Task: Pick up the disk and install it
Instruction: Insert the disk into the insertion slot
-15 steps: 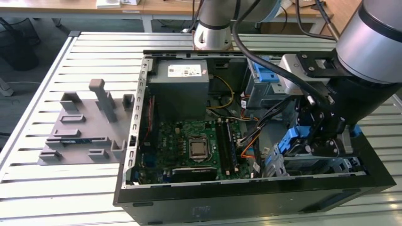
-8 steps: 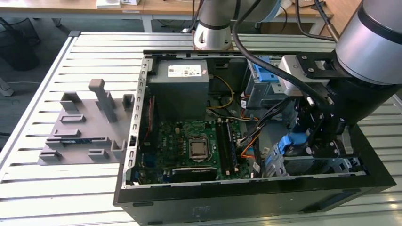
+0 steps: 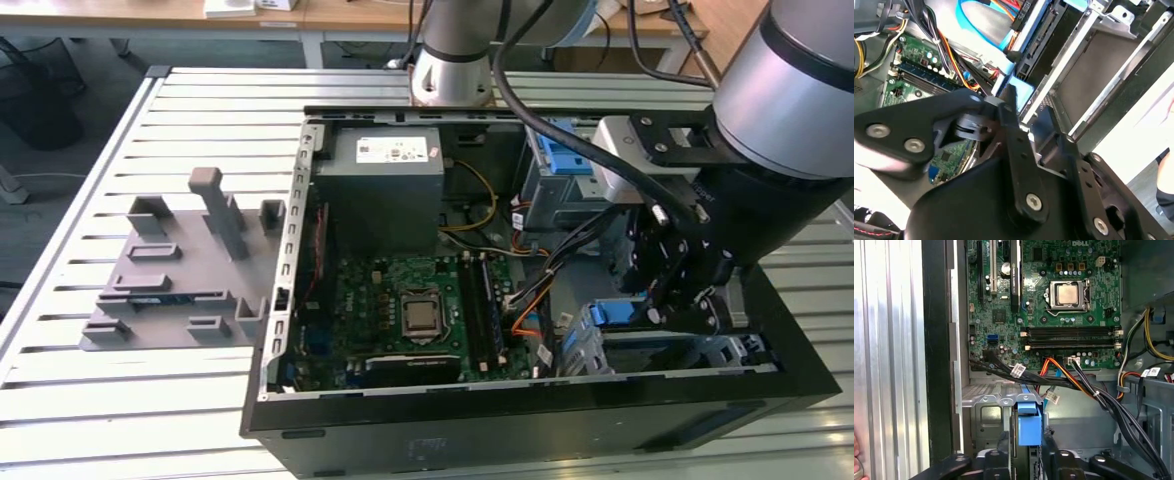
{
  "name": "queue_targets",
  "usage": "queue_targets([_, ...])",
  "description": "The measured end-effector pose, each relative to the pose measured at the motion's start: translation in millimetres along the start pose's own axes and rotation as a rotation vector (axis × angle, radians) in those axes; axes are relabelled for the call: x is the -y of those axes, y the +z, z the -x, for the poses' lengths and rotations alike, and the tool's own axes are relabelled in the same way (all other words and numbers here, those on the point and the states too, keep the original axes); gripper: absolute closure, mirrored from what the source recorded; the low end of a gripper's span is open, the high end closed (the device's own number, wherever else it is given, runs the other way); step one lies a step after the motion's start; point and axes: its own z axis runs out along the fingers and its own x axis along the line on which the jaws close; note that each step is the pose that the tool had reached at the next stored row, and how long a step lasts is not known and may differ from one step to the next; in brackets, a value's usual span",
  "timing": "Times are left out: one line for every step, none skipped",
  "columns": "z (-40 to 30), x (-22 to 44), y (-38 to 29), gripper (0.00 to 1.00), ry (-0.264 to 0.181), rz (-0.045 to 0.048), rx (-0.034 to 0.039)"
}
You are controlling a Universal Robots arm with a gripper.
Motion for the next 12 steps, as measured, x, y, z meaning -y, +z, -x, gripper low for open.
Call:
queue_targets([0.0,0.0,0.0,0.64,0.0,0.0,-0.0001])
queue_targets([0.0,0.0,0.0,0.64,0.0,0.0,0.0])
queue_targets([0.0,0.0,0.0,0.7,0.0,0.0,-0.0001])
queue_targets([0.0,0.0,0.0,0.76,0.0,0.0,-0.0001])
queue_targets([0.0,0.0,0.0,0.76,0.0,0.0,0.0])
queue_targets([0.0,0.0,0.0,0.82,0.0,0.0,-0.0001])
queue_targets([0.0,0.0,0.0,0.88,0.0,0.0,-0.0001])
queue_targets([0.0,0.0,0.1,0.88,0.0,0.0,0.0])
queue_targets([0.0,0.0,0.0,0.89,0.0,0.0,-0.0001])
queue_targets([0.0,0.0,0.1,0.89,0.0,0.0,0.0])
queue_targets([0.0,0.0,0.1,0.89,0.0,0.0,0.0])
queue_targets([0.0,0.0,0.1,0.89,0.0,0.0,0.0])
